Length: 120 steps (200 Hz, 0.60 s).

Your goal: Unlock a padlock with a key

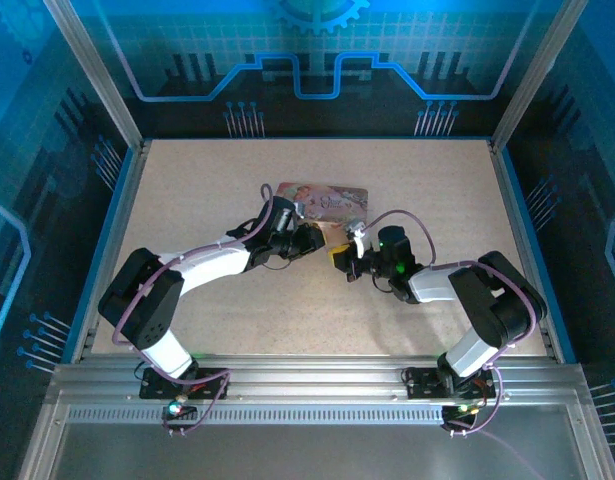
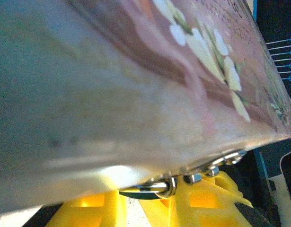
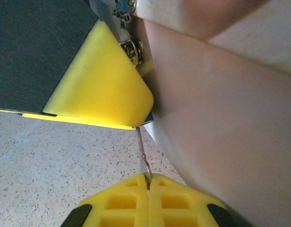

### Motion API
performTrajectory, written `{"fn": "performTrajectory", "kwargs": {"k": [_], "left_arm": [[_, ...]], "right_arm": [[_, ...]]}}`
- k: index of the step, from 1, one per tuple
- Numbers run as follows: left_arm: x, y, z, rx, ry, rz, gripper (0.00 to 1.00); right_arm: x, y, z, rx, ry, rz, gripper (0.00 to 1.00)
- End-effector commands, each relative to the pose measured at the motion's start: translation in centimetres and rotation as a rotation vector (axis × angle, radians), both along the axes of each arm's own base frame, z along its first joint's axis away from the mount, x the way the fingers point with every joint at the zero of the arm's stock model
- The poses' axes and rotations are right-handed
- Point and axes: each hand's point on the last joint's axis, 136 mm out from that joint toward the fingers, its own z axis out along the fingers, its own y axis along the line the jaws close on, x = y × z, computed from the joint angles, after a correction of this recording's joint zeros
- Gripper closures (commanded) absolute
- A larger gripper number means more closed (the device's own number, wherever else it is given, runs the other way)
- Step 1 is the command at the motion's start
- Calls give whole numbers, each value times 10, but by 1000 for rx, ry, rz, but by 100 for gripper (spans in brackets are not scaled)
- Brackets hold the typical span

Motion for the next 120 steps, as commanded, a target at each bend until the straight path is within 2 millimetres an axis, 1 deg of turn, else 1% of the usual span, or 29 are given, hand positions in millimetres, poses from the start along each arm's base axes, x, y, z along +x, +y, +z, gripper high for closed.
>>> {"fn": "performTrajectory", "kwargs": {"k": [1,54,120], "left_arm": [[5,-13,41,-94,-73,-41,83],[4,-12,40,-94,-70,-41,83],[3,-11,38,-94,-66,-43,83]], "right_arm": [[14,5,20,48,-65,2,100],[19,3,20,59,-69,-11,100],[22,2,26,95,-79,-9,100]]}}
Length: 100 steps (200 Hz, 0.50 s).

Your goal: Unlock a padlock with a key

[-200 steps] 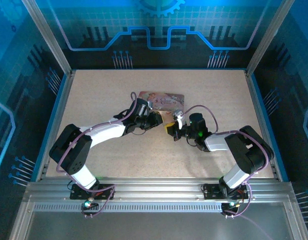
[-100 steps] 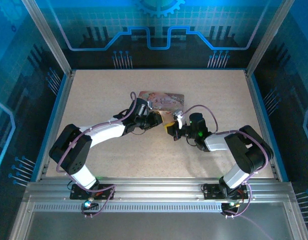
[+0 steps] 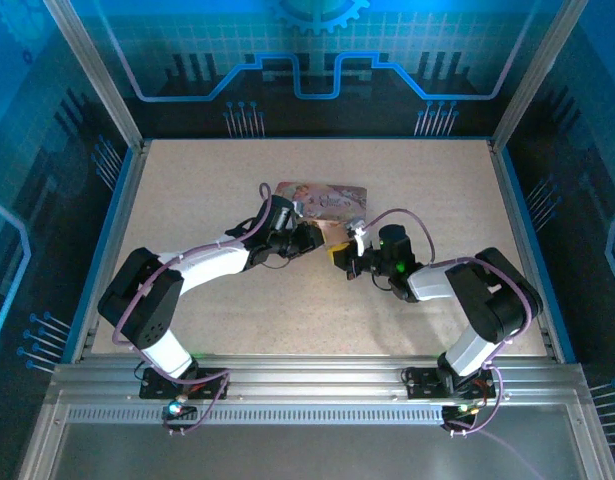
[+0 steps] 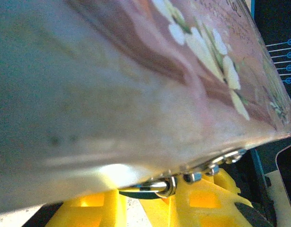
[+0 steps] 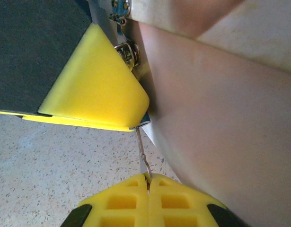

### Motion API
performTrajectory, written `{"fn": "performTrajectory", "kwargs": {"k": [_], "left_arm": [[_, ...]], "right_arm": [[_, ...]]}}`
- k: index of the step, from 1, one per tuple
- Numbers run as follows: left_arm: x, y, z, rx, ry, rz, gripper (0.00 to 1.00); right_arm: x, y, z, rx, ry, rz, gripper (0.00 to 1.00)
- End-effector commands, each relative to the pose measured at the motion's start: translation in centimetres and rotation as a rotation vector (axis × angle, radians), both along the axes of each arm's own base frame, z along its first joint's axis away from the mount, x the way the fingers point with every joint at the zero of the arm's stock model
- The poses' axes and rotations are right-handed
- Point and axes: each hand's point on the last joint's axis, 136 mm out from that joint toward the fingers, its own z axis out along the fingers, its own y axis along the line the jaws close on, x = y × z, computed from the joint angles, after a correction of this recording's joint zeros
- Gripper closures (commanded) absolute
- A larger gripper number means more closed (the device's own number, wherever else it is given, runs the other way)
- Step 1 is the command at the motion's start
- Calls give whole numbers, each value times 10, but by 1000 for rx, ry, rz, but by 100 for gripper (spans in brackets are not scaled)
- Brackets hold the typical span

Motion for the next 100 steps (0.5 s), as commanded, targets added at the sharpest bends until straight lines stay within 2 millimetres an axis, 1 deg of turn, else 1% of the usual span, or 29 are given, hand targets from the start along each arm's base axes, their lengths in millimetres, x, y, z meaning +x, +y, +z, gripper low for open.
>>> {"fn": "performTrajectory", "kwargs": {"k": [1,62,100], "left_arm": [[0,-13,37,-85,-62,-47,83],[1,-12,34,-87,-59,-41,83],[0,-12,34,-91,-55,-47,83]], "right_arm": [[17,2,25,63,-80,-11,100],[11,2,30,75,-82,11,100],[8,9,24,57,-71,48,100]]}}
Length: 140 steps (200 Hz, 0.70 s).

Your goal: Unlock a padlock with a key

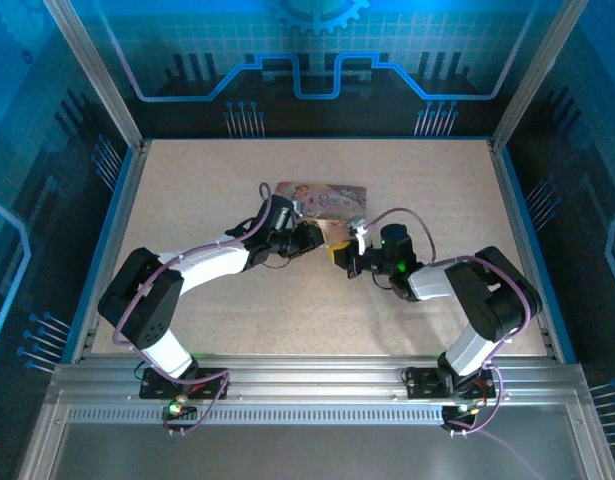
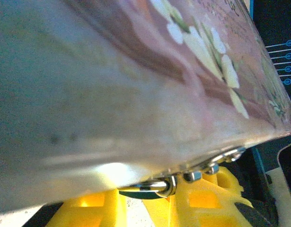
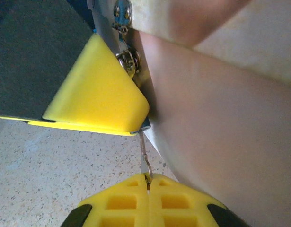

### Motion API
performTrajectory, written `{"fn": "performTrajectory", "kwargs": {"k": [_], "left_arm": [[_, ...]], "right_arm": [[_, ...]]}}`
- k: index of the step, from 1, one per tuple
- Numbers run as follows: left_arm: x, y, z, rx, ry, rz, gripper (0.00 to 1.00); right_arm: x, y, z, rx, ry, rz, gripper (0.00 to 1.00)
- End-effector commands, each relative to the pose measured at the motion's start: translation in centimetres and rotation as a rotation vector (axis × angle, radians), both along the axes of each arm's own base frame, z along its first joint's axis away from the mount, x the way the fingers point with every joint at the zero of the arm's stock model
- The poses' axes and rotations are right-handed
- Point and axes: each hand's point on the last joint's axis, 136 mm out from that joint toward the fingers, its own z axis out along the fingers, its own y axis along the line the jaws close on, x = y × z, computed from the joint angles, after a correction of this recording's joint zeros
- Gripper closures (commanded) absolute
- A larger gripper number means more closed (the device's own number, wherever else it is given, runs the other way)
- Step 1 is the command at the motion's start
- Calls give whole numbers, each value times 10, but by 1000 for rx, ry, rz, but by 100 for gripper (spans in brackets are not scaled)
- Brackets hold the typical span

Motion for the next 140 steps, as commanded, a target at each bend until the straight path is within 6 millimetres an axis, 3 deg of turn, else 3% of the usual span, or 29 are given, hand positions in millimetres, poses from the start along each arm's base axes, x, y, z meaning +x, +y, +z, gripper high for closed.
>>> {"fn": "performTrajectory", "kwargs": {"k": [1,48,140], "left_arm": [[-1,-12,33,-87,-51,-50,83],[-1,-12,33,-90,-49,-53,83],[-3,-11,33,-90,-47,-73,83]], "right_arm": [[7,9,21,34,-69,37,100],[7,20,18,21,-66,63,100],[14,15,30,75,-72,57,100]]}}
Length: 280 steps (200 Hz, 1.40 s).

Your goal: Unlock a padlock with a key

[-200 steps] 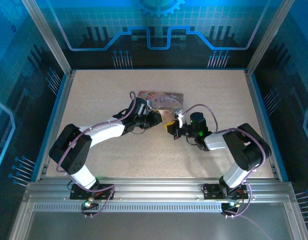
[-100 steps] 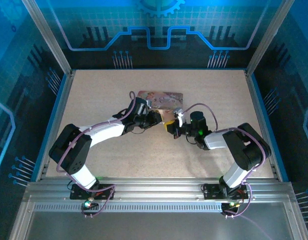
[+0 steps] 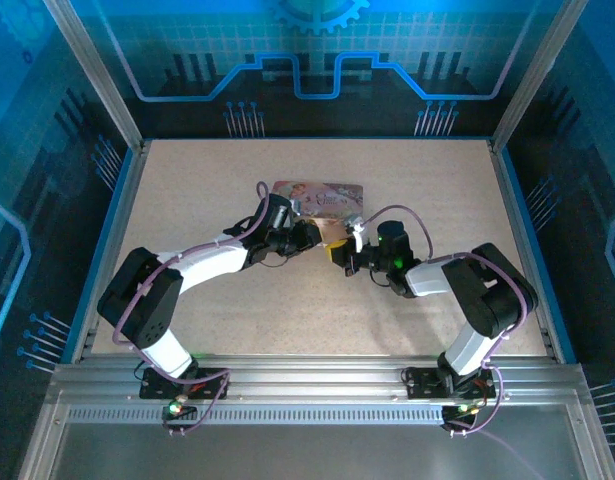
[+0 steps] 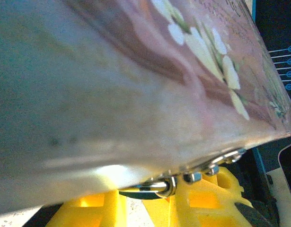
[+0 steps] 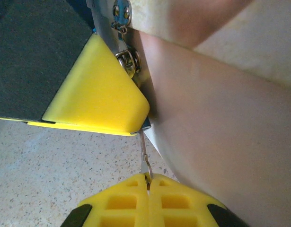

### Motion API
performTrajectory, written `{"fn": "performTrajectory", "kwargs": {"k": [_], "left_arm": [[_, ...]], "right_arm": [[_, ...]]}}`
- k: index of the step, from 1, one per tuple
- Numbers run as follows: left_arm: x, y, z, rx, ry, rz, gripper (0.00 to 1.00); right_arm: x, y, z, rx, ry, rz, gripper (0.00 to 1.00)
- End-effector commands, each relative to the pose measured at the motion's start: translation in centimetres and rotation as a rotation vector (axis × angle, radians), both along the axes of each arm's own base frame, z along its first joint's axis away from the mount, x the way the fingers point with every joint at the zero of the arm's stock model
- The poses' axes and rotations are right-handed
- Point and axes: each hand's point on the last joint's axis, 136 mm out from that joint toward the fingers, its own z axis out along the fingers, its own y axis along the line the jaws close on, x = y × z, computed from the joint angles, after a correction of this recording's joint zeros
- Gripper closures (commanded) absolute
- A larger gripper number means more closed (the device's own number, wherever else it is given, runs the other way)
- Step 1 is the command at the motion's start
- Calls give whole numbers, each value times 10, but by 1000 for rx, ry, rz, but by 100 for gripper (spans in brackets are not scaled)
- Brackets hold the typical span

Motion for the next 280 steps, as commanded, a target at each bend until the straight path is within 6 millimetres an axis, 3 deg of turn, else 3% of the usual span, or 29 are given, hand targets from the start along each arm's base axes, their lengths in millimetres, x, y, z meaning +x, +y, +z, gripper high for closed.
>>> {"fn": "performTrajectory", "kwargs": {"k": [1,80,122,206,248,280], "left_arm": [[-6,-17,34,-92,-52,-86,82],[-9,-16,34,-97,-44,-104,82],[-6,-20,37,-106,-44,-113,82],[-3,-22,39,-121,-47,-110,82],[-4,-23,40,-124,-47,-115,82],[-7,-22,40,-122,-45,-119,82]], "right_arm": [[10,9,30,75,-80,40,100],[15,11,36,84,-83,56,100],[17,22,36,65,-91,78,100],[15,37,21,46,-64,96,100],[17,37,15,45,-53,90,100],[25,26,18,49,-59,53,100]]}}
